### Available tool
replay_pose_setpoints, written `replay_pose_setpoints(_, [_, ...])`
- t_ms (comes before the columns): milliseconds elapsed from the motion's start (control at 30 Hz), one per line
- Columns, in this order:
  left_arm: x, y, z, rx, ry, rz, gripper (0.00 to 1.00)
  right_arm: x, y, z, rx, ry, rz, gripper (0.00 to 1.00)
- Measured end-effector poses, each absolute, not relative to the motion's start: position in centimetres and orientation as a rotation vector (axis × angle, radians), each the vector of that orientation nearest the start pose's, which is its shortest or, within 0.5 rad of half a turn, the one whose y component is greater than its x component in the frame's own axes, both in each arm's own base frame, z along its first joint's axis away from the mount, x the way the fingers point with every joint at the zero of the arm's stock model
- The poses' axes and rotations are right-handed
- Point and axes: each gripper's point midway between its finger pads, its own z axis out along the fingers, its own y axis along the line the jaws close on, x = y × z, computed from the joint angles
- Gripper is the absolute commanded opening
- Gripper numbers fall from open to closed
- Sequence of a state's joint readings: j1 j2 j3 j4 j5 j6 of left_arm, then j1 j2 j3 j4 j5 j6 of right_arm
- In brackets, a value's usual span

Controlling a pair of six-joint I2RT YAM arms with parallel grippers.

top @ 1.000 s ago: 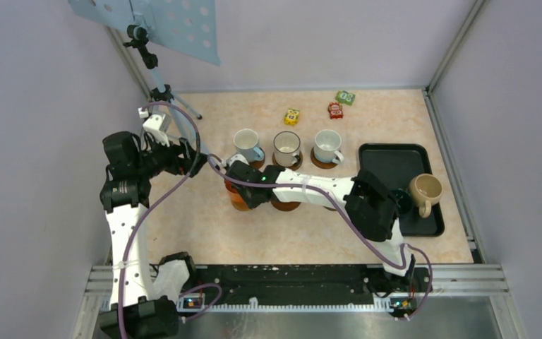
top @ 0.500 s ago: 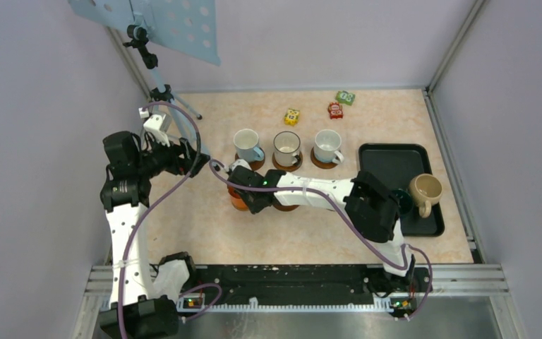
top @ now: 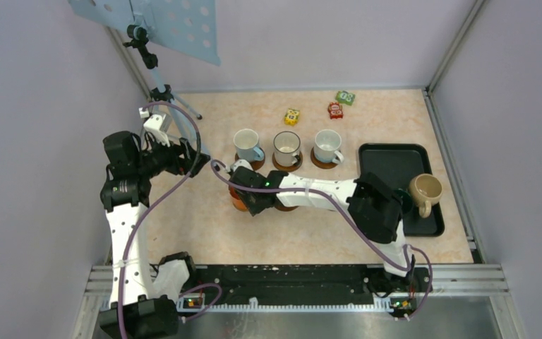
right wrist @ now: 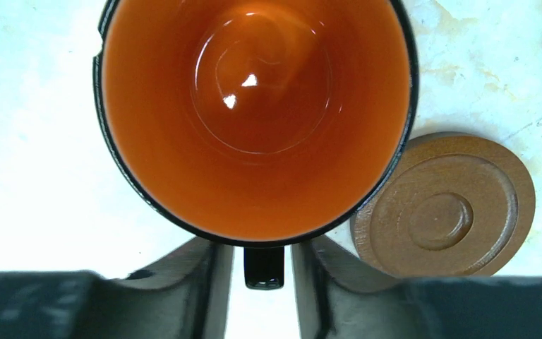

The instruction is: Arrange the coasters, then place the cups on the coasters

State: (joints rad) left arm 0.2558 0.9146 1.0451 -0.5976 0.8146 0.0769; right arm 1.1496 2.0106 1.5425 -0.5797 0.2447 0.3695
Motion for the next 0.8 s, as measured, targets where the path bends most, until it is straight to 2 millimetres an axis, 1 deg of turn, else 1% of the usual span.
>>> replay_pose_setpoints(100, [27.5,-5.8,28.8,0.327,1.904,-0.604,0.99,21.8,41.9,6.8,-0.897,2.41,0.268,0.51])
replay_pose_setpoints(133, [27.5,-5.8,28.8,0.327,1.904,-0.604,0.99,21.8,42.0,7.1,-0.894,2.404,0.276,0.58])
replay_pose_setpoints(200, [27.5,-5.8,28.8,0.327,1.904,-0.604,0.99,21.8,42.0,7.7,-0.892,2.394,0.287,0.67])
replay_pose_setpoints(267, [27.5,-5.8,28.8,0.327,1.904,-0.604,0.99,21.8,42.0,8.3,-0.897,2.382,0.295,0.73])
replay_pose_setpoints(333, [27.5,-5.8,28.8,0.327,1.904,-0.606,0.99,21.9,42.1,8.9,-0.911,2.366,0.302,0.75])
replay_pose_setpoints(467, [27.6,-5.9,28.6,0.331,1.909,-0.621,0.99,22.1,42.1,10.7,-0.954,2.316,0.326,0.75])
replay_pose_setpoints(533, [27.7,-6.0,28.4,0.333,1.914,-0.631,0.99,22.4,41.8,12.2,-0.98,2.282,0.352,0.75])
replay_pose_setpoints(567, [27.7,-6.0,28.3,0.334,1.918,-0.642,0.99,22.7,41.5,13.4,-0.992,2.259,0.382,0.75])
replay_pose_setpoints(600, [27.7,-6.0,28.3,0.335,1.919,-0.643,0.99,23.0,41.3,14.2,-0.991,2.25,0.407,0.75])
replay_pose_setpoints(633, [27.7,-6.1,28.2,0.337,1.92,-0.651,0.99,23.6,40.8,15.4,-0.988,2.237,0.451,0.75])
replay_pose_setpoints(700, [27.7,-6.2,28.1,0.342,1.921,-0.659,0.99,25.5,39.1,17.5,-0.955,2.217,0.522,0.75])
replay_pose_setpoints(800, [27.7,-6.3,28.1,0.355,1.919,-0.666,0.99,29.4,34.1,19.7,-0.867,2.207,0.561,0.75])
